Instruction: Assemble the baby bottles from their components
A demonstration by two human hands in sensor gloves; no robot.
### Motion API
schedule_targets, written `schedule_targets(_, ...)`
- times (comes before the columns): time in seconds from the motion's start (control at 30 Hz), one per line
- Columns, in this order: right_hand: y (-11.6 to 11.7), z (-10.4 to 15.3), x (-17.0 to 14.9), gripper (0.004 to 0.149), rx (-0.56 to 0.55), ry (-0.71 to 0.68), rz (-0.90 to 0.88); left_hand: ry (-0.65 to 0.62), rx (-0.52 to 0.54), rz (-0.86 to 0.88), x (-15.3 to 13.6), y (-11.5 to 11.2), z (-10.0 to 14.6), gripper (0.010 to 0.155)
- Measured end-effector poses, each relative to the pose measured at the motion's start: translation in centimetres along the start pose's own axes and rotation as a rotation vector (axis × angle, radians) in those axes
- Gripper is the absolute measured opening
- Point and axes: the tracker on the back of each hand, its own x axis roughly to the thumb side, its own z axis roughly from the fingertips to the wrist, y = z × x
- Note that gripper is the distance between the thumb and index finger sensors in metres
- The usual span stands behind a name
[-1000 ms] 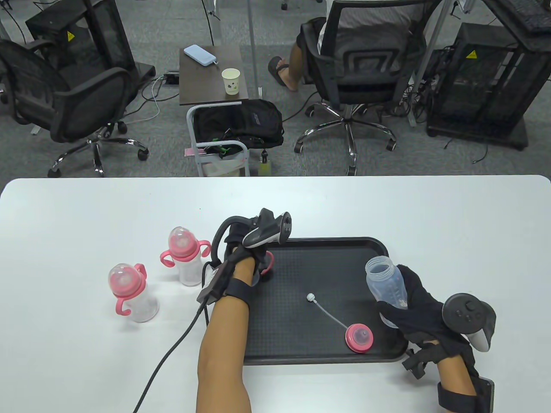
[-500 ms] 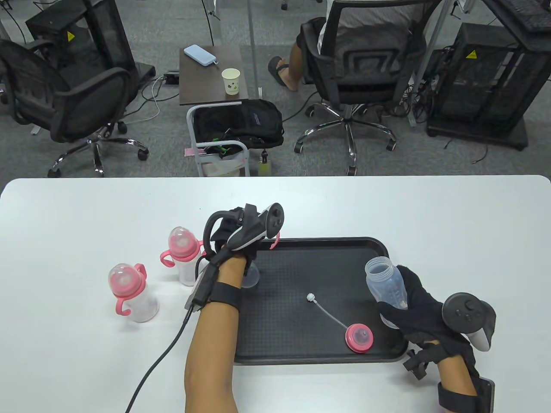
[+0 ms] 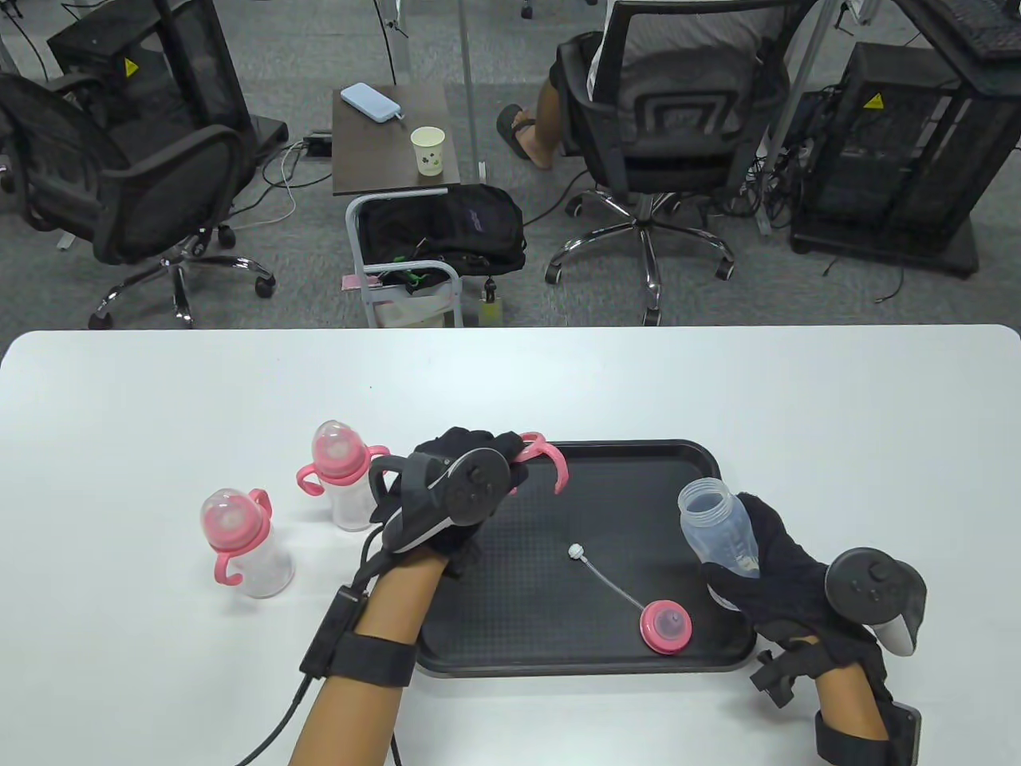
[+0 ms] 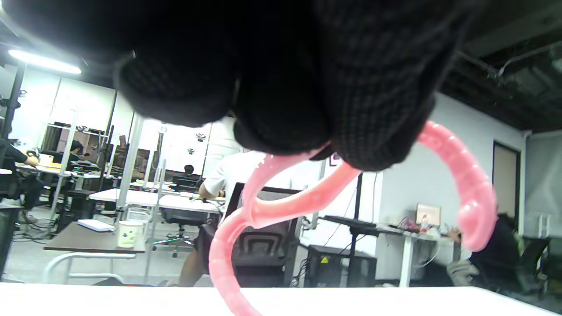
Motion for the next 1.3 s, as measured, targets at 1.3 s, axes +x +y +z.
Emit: schedule_targets(1.3,2.6,-0.3,1.4,0.091,0.180,-0.034,0.125,-0.136,0.026,0.437,6.6,-3.8,4.3,0.044)
